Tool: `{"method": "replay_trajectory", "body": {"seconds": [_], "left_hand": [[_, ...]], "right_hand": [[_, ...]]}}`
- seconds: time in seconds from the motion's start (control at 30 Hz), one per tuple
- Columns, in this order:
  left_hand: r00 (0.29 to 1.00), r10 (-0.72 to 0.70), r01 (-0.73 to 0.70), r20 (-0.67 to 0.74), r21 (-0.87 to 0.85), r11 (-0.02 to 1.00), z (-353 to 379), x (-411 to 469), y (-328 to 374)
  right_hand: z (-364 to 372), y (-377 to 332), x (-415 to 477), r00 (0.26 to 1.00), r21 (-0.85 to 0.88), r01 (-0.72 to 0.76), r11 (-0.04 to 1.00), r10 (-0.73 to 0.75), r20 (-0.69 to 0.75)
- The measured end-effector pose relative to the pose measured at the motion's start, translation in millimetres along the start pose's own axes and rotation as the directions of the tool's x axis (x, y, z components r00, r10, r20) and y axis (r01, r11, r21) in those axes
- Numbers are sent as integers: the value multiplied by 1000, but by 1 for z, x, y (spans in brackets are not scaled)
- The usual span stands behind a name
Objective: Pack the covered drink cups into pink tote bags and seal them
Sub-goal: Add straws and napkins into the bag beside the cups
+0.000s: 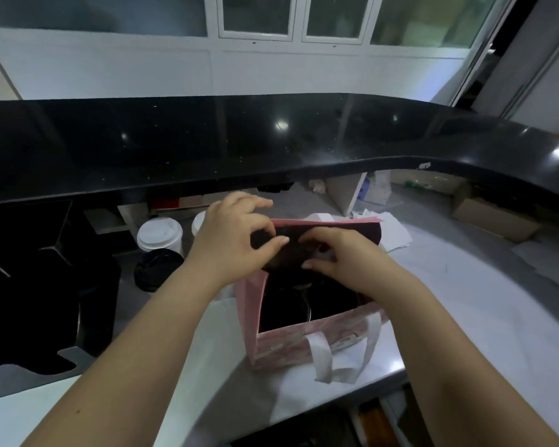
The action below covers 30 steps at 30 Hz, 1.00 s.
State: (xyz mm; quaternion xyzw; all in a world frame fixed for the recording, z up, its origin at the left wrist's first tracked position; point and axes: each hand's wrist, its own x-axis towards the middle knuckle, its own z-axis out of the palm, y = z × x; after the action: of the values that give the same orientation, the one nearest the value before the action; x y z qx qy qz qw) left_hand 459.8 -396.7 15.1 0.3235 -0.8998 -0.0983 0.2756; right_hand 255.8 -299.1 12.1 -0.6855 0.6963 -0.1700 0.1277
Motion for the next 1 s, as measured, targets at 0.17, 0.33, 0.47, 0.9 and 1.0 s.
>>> {"method": "replay_trajectory", "body": {"seconds": [0.17, 0.33, 0.47, 0.9, 1.0], "left_hand": [[998, 69, -69, -1, -8, 998, 5, 22, 9], [973, 192, -200, 126, 56, 978, 12, 55, 34], [927, 275, -331, 255, 211, 920, 20, 91, 58], [826, 224, -483, 518, 443, 755, 85, 182, 112], [784, 208, -504, 585, 404, 763, 105, 206, 117]], "right_hand": [[-13, -2, -2, 998, -74, -53, 996, 49, -47], [-38, 10, -5, 973, 116, -66, 991, 90, -212], [-64, 32, -2, 955, 134, -100, 986, 133, -264], [-92, 168, -5, 920, -33, -273, 962, 251, -301], [-96, 199, 1, 930, -46, -275, 960, 254, -265]]}}
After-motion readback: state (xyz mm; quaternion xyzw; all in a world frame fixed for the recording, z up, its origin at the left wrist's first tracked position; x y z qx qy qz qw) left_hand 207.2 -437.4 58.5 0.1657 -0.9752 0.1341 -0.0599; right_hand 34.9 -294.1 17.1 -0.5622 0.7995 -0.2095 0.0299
